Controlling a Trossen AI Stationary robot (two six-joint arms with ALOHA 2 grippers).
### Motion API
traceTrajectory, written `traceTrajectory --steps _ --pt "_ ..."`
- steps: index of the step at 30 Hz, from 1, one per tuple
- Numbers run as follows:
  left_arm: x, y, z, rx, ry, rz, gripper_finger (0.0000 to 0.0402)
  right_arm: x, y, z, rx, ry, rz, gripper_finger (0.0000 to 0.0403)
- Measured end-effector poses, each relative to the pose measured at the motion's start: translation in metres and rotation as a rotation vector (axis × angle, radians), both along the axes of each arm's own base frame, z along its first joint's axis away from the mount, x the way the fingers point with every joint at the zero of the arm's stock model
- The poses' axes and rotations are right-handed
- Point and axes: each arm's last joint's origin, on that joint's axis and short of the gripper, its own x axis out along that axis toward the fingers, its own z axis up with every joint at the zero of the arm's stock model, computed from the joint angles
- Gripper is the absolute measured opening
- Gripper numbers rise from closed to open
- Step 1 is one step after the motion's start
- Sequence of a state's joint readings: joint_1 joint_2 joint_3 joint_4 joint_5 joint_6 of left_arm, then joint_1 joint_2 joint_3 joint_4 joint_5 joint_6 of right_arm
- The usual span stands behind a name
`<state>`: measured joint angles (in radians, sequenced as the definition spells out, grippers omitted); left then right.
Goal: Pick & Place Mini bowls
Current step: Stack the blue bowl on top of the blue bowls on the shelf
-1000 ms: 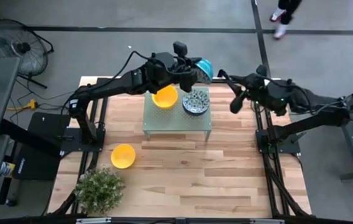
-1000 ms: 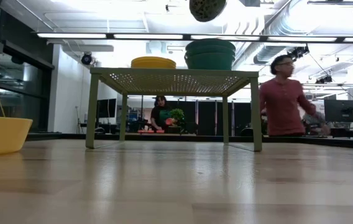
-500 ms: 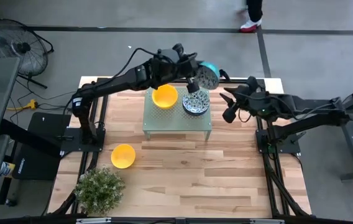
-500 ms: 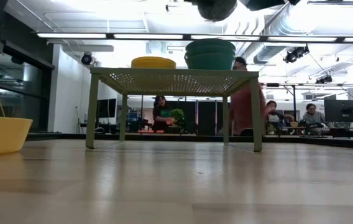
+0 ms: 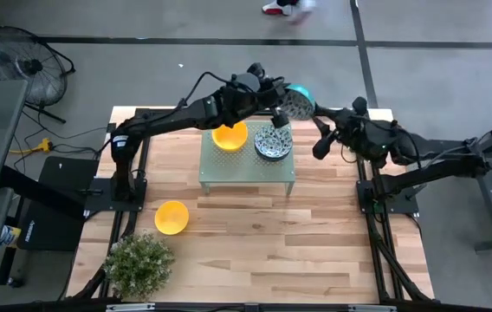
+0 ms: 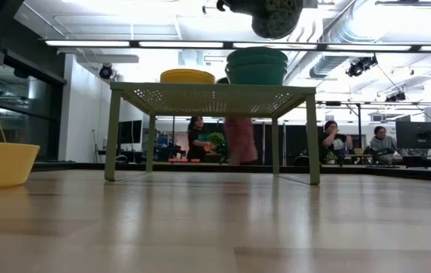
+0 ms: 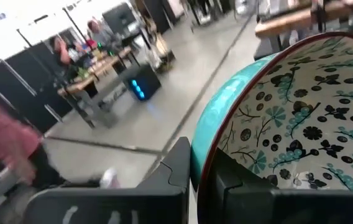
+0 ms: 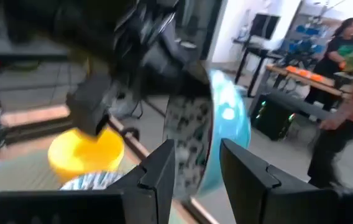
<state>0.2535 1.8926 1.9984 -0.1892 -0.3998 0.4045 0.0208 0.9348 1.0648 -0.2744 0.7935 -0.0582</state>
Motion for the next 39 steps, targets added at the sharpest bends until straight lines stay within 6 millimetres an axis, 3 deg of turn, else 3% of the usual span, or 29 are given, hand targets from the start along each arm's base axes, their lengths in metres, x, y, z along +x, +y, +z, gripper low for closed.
traceTrajectory --steps 9,26,39 --pt "0.011 0.000 -0.007 0.025 -0.019 -0.001 0.0007 -0.006 -0.015 0.004 -0.012 -0.010 -0.052 0.0115" --pt "0.011 -0.007 0.001 0.220 0.049 -0.025 0.0007 0.004 -0.042 -0.003 0.004 0.023 -0.050 0.0116" --pt "0.011 -0.008 0.003 0.237 0.056 -0.046 0.0007 0.004 -0.045 0.000 -0.066 0.060 -0.030 0.0099"
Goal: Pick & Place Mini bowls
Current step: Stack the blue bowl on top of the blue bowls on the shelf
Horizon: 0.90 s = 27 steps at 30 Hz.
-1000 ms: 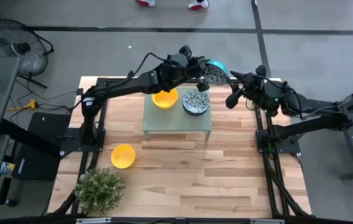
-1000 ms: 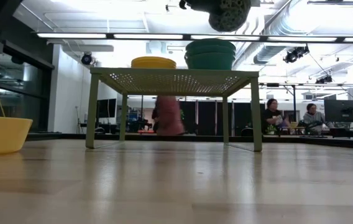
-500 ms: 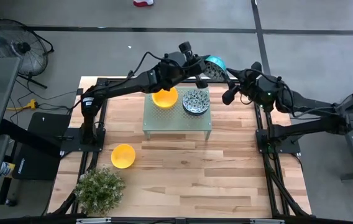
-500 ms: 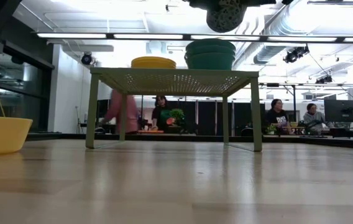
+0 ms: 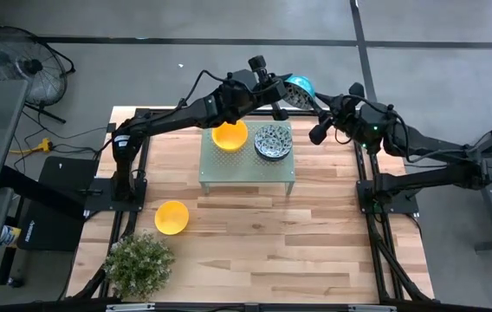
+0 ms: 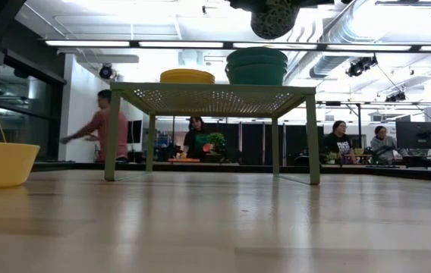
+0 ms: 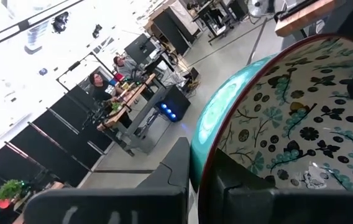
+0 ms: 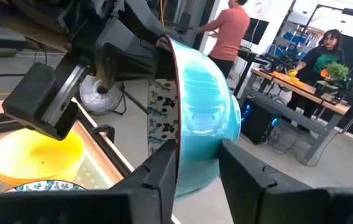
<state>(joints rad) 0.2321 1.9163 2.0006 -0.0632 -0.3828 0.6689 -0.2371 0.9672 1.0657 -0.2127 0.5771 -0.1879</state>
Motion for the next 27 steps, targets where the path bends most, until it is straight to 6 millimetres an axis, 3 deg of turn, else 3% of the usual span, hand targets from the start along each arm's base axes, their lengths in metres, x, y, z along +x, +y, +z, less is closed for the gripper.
traceTrajectory --steps 7,11,19,23,27 --pt "0.000 0.000 -0.001 0.009 0.023 -0.003 0.0007 0.000 0.001 -0.002 0.006 0.028 0.044 0.0010" --pt "0.000 0.000 -0.002 0.012 0.031 -0.005 0.0007 0.000 0.001 -0.003 0.014 0.029 0.044 0.0001" --pt "0.000 0.001 -0.005 0.001 0.062 -0.011 0.0007 -0.012 0.006 -0.001 0.059 0.004 0.062 0.0005" --pt "-0.001 0.000 -0.007 -0.014 0.101 -0.084 0.0007 -0.032 0.016 -0.001 0.084 0.050 0.156 0.0037" --pt "-0.008 0.001 -0.001 -0.159 0.102 -0.111 0.0007 -0.048 0.020 -0.005 0.089 0.140 0.196 0.0076"
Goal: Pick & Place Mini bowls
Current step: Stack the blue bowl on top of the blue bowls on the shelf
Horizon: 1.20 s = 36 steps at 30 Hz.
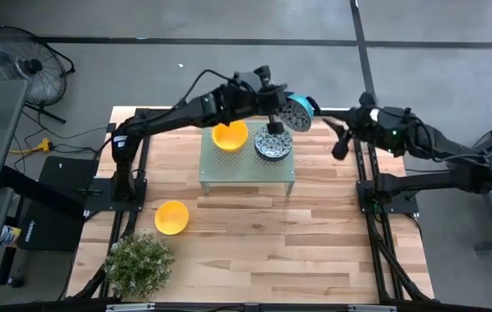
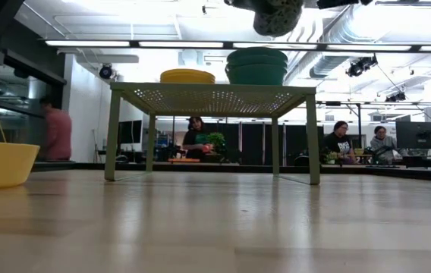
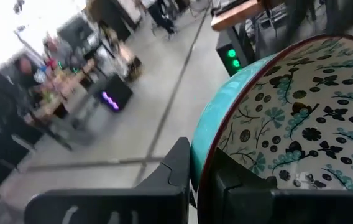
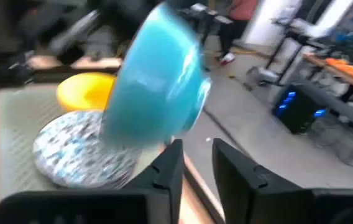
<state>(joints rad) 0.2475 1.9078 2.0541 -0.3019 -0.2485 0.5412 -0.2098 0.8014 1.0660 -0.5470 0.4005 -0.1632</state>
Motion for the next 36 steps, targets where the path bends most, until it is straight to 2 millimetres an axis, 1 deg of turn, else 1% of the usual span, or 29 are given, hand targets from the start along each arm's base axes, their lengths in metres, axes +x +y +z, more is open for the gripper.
traceTrajectory --steps 2,4,9,12,14,18,19,22,23,25,28,30,32,33,35,36 --pt "-0.006 0.000 0.007 -0.058 0.007 0.015 0.0007 -0.006 0.002 -0.002 0.027 0.011 0.015 0.0091" --pt "-0.012 -0.001 0.011 -0.089 0.049 0.029 0.0007 -0.010 0.003 -0.003 0.059 0.005 0.006 0.0103" --pt "-0.032 -0.005 0.019 -0.215 0.191 0.044 0.0007 -0.016 0.005 -0.005 0.133 -0.005 -0.002 0.0112" --pt "-0.050 0.000 0.024 -0.352 0.263 0.013 0.0007 -0.017 0.005 -0.009 0.189 0.005 -0.005 0.0112" --pt "-0.061 0.007 0.027 -0.446 0.281 -0.013 0.0007 -0.018 0.006 -0.011 0.224 0.017 -0.004 0.0112" --pt "-0.068 0.021 0.019 -0.599 0.301 -0.019 0.0007 -0.020 0.007 -0.016 0.281 0.032 -0.020 0.0113" --pt "-0.068 0.024 0.016 -0.638 0.311 -0.024 0.0007 -0.021 0.007 -0.016 0.297 0.031 -0.029 0.0113" --pt "-0.069 0.028 0.018 -0.708 0.268 -0.042 0.0007 -0.023 0.007 -0.019 0.349 0.031 -0.067 0.0113" --pt "-0.066 0.030 0.016 -0.735 0.262 -0.039 0.0007 -0.023 0.007 -0.020 0.367 0.030 -0.083 0.0113" --pt "-0.060 0.032 0.009 -0.800 0.254 -0.039 0.0007 -0.025 0.007 -0.023 0.402 0.029 -0.124 0.0113" --pt "-0.050 0.034 -0.007 -0.891 0.293 -0.016 0.0007 -0.028 0.007 -0.026 0.440 0.039 -0.182 0.0113" --pt "-0.042 0.033 -0.011 -0.951 0.279 -0.047 0.0007 -0.030 0.006 -0.028 0.445 0.047 -0.225 0.0113" --pt "-0.047 0.033 -0.017 -1.020 0.341 -0.036 0.0007 -0.031 0.006 -0.030 0.435 0.060 -0.253 0.0113" --pt "-0.047 0.032 -0.017 -1.046 0.339 -0.039 0.0007 -0.032 0.005 -0.030 0.427 0.062 -0.263 0.0113" --pt "-0.035 0.033 -0.023 -1.071 0.314 -0.036 0.0007 -0.032 0.005 -0.029 0.409 0.065 -0.275 0.0113" --pt "-0.034 0.034 -0.027 -1.092 0.324 -0.016 0.0007 -0.032 0.005 -0.029 0.402 0.070 -0.274 0.0113"
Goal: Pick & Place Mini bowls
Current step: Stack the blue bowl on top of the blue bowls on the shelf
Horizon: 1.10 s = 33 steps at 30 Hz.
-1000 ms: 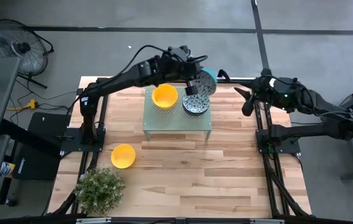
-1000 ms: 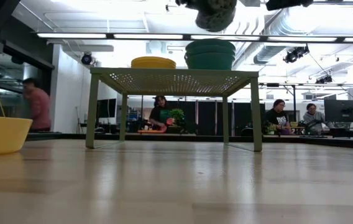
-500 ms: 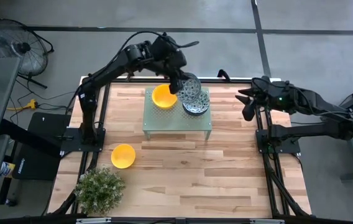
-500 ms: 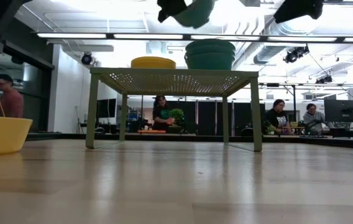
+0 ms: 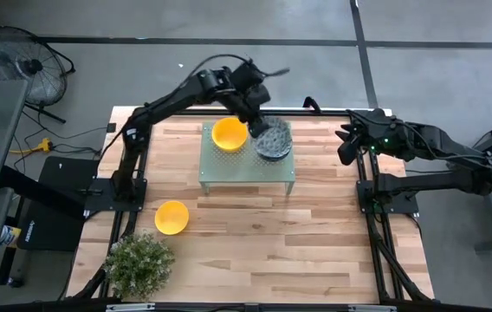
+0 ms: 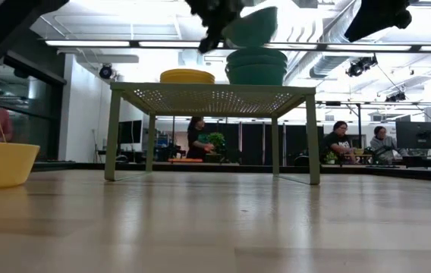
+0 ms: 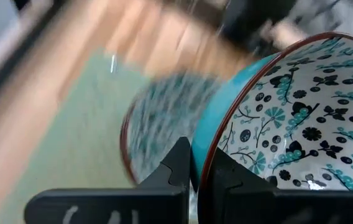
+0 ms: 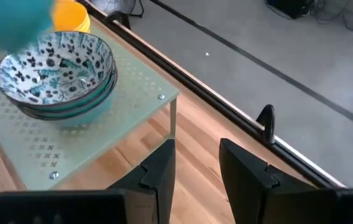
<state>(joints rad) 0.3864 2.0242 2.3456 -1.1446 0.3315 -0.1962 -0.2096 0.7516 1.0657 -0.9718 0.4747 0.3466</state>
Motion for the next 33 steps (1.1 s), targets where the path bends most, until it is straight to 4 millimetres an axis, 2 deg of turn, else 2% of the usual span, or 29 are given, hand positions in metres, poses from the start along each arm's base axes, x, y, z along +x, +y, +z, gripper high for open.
traceTrajectory --steps 2,6,9,24,33 --pt "0.001 0.000 -0.009 -0.041 0.051 0.019 0.0007 0.000 0.000 0.000 -0.008 0.009 0.010 0.0113" --pt "0.004 0.001 -0.005 -0.077 0.011 0.050 0.0007 0.000 0.000 0.000 -0.016 0.021 0.027 0.0113" --pt "0.006 0.007 -0.013 -0.109 0.041 0.086 0.0007 0.000 0.000 0.000 -0.018 0.027 0.030 0.0113" --pt "0.002 0.013 -0.011 -0.067 0.064 0.248 0.0007 -0.002 0.001 -0.003 -0.015 0.068 0.044 0.0113" --pt "-0.001 0.012 -0.013 -0.069 0.109 0.262 0.0007 -0.002 0.001 -0.003 -0.014 0.073 0.044 0.0113"
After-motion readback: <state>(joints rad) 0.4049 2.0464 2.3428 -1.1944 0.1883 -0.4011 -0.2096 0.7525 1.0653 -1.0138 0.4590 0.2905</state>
